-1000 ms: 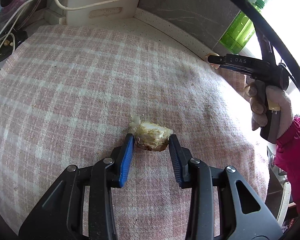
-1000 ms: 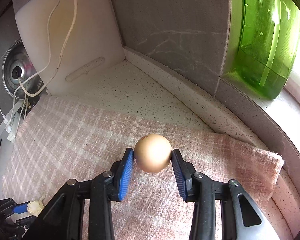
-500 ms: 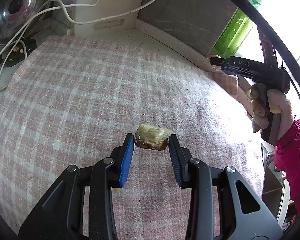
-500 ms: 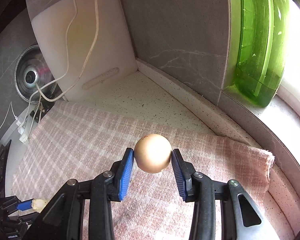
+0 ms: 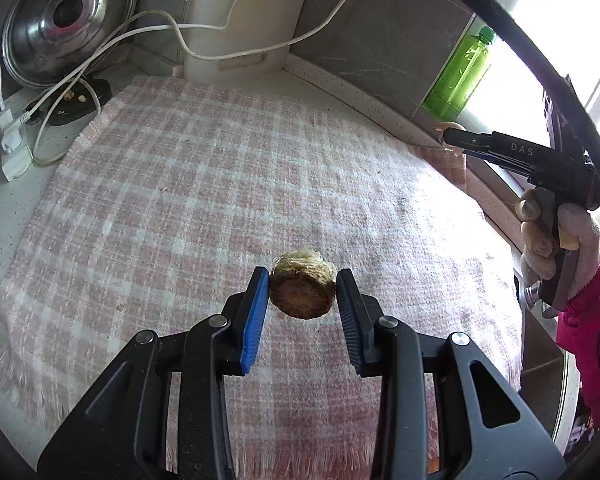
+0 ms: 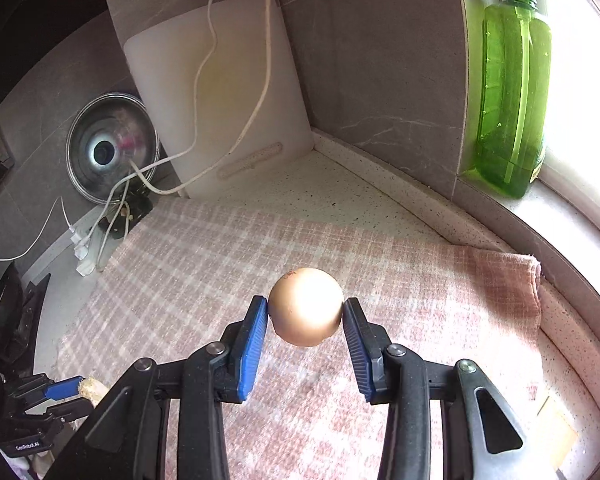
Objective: Collect trash
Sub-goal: 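Carry the potato piece and egg shell with both tools over the wastebasket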
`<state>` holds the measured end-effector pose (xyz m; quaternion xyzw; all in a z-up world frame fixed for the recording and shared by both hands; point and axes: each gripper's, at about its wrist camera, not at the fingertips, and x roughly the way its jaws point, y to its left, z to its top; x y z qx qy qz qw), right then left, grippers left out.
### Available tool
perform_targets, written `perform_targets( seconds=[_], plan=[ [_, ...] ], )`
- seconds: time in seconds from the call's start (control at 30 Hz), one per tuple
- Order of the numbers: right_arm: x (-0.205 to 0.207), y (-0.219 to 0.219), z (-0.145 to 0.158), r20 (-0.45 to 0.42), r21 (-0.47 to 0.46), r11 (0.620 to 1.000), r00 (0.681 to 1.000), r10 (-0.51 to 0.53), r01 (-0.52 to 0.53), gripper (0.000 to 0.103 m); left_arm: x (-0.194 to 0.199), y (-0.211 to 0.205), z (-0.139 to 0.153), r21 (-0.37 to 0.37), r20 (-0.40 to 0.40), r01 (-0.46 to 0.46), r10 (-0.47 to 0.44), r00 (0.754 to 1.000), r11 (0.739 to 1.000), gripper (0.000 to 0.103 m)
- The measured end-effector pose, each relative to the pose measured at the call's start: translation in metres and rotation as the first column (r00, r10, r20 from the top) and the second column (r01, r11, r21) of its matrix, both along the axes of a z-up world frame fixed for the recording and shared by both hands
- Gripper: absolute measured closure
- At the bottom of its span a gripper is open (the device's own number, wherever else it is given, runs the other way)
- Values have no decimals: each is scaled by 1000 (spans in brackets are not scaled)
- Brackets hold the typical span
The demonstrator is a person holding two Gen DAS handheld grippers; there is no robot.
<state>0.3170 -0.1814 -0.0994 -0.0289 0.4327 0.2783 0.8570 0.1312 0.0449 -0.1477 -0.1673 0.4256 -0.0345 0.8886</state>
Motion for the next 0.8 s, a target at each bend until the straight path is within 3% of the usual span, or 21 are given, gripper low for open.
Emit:
perform_targets(
  seconds=[0.8],
  plan=[
    [-112,-8,17,-4,32,999,1000,4,-4,64,-78,7,4,-7,20,25,-25,999,1000,69]
  ],
)
